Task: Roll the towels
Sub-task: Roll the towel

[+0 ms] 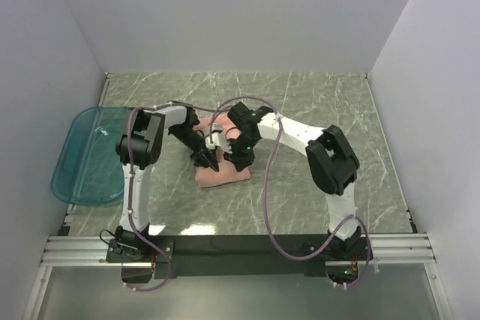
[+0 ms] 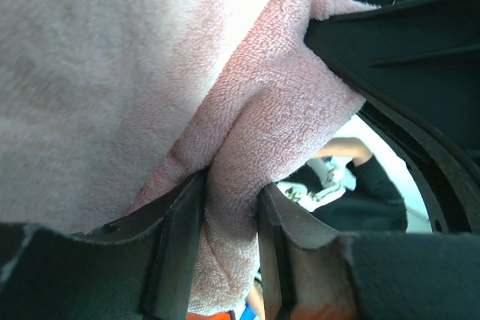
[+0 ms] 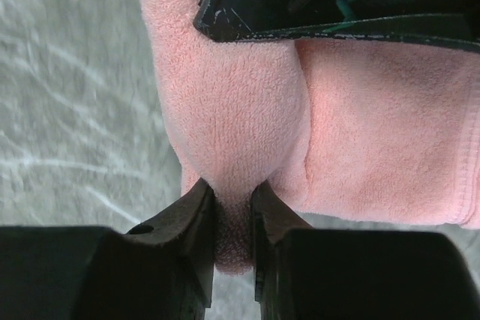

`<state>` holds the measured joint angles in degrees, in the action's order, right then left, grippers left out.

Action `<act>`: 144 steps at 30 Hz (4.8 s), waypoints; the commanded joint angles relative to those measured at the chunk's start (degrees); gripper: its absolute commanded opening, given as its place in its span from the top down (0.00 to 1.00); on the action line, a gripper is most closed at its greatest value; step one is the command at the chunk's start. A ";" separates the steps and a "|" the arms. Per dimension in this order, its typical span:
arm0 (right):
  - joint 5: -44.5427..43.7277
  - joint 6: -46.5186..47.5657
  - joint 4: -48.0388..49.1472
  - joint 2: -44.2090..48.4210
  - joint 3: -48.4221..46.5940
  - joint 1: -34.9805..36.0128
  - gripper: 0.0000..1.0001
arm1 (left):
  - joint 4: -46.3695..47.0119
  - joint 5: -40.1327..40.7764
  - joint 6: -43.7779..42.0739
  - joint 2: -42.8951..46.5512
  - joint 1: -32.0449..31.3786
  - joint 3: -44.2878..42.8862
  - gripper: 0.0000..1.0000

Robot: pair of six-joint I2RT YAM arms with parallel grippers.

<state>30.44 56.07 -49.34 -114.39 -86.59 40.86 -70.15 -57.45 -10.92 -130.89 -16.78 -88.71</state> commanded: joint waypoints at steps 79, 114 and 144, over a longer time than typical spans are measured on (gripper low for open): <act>20.36 -19.95 -11.32 -25.99 -32.26 -8.69 0.28 | 31.76 30.12 -45.95 49.07 -11.97 46.79 0.96; -3.45 -7.48 24.90 35.04 26.94 -2.38 0.12 | -2.01 15.97 -32.59 -0.68 -2.74 -4.11 0.97; 6.12 3.00 4.19 0.23 1.87 4.66 1.00 | 6.95 12.63 -27.32 12.49 3.66 -1.64 0.56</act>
<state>31.75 60.86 -32.71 -110.78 -80.75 44.60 -70.78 -48.95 -39.03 -122.54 -16.14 -89.89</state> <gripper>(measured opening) 0.181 0.436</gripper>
